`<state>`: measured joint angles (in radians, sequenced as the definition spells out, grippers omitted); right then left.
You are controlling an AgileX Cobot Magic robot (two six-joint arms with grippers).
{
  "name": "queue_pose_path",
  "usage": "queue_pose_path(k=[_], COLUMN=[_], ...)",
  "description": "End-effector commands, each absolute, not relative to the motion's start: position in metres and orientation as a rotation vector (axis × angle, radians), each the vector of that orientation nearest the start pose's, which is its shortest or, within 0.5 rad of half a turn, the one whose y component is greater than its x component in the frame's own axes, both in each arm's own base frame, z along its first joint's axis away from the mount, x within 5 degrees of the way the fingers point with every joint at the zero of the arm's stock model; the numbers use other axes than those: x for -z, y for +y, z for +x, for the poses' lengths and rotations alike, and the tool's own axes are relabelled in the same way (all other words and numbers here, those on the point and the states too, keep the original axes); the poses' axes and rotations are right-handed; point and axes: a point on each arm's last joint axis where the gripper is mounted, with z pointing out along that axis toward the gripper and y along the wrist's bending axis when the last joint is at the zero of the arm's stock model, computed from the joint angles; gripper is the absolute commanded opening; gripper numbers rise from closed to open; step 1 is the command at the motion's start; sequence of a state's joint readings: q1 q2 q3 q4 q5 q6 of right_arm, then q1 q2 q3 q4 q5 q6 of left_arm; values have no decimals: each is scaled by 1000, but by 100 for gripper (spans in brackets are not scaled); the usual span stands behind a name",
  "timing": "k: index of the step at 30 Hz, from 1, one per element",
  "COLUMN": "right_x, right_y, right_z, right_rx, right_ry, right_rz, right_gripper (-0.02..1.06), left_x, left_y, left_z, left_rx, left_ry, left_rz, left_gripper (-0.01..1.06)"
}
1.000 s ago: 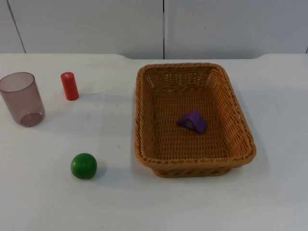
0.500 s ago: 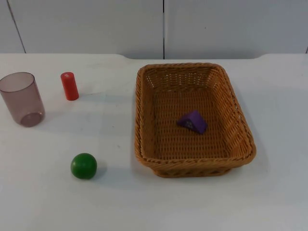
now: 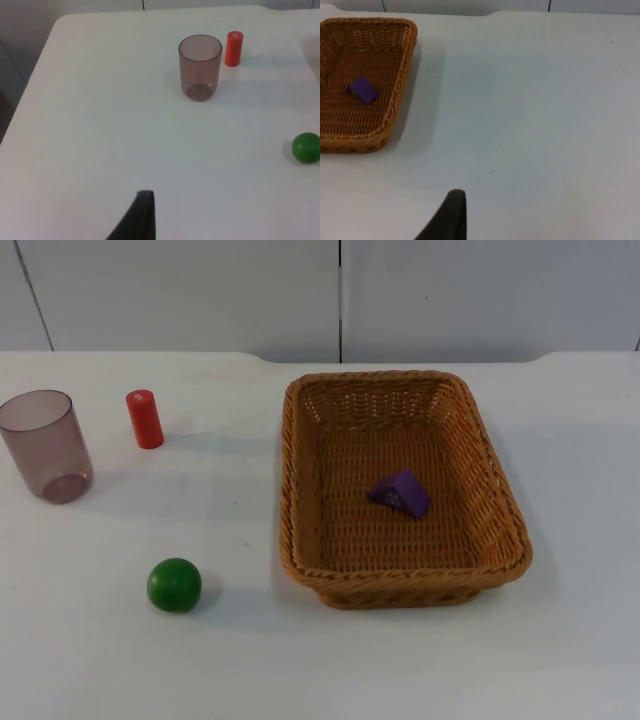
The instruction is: Pick up the basket with the left hand and place the triangular block into the basket with the right hand.
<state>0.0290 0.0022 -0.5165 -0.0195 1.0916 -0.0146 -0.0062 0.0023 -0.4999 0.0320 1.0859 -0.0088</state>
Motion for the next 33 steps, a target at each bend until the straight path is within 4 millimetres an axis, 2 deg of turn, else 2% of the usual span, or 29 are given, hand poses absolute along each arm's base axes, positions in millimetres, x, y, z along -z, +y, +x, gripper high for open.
queue_pose_path(k=[1,28,33], right_x=[-280,-280,-280], right_y=[-2,-4,-4], right_z=[-7,-7,-7], right_rx=[16,17,-9], right_ry=[2048,2048,2047], right_rz=[-47,-16,-54], right_gripper=[105,105,105], left_x=[-275,-275,-275], left_y=[4,6,6], left_z=[-5,-5,-5], left_rx=[-31,-39,-39], left_ry=[2063,2061,2061], left_rz=[-30,-58,-58], left_gripper=[105,105,105])
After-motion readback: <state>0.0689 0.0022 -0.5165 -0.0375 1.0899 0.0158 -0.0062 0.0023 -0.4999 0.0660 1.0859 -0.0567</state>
